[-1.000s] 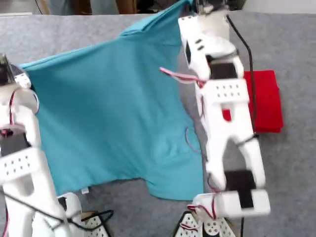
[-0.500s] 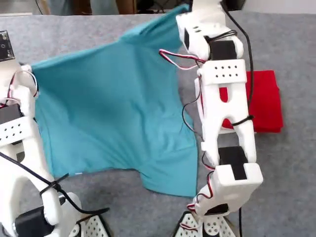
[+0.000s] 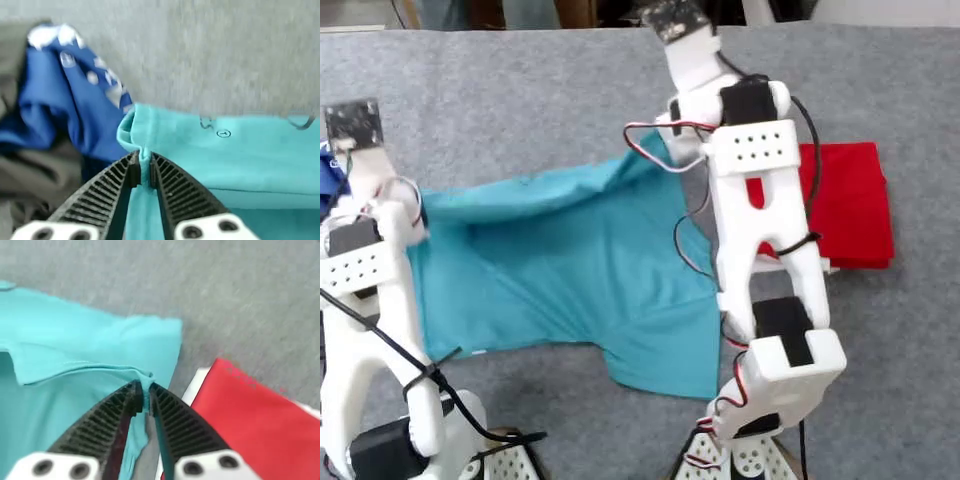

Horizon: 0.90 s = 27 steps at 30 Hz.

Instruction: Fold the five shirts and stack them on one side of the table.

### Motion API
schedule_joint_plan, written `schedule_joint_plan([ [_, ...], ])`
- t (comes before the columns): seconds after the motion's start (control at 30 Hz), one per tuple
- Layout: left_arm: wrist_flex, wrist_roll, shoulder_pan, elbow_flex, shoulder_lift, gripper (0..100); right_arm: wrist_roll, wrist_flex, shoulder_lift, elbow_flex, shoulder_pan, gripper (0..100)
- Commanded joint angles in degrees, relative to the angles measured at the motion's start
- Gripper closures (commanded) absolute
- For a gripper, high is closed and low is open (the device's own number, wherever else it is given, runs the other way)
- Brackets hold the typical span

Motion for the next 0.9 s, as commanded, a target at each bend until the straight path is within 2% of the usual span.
schedule_joint_plan([
  [0.0, 4.8, -0.2, -0.7, 1.2, -0.8, 97, 2.2, 5.3, -0.9, -3.6, -0.8, 98.5],
  [0.2, 7.6, -5.0, -0.8, 5.8, -0.8, 97, 3.3, 8.2, -6.5, 6.2, -2.4, 98.5],
  [0.37, 10.2, -10.9, -4.2, 8.7, -0.8, 97, 4.7, 1.6, -18.6, 25.9, -2.7, 98.5],
  [0.53, 13.9, -13.6, -6.8, 8.4, -0.8, 97, 5.5, -5.0, -31.3, 43.9, -2.9, 98.5],
  [0.67, 14.5, -15.4, -7.1, 9.2, -0.8, 97, 5.7, -5.4, -39.2, 52.3, -2.9, 98.5],
  [0.87, 19.6, -20.5, -7.1, 9.7, -3.0, 97, 8.2, -3.2, -49.3, 61.2, -3.8, 98.5],
])
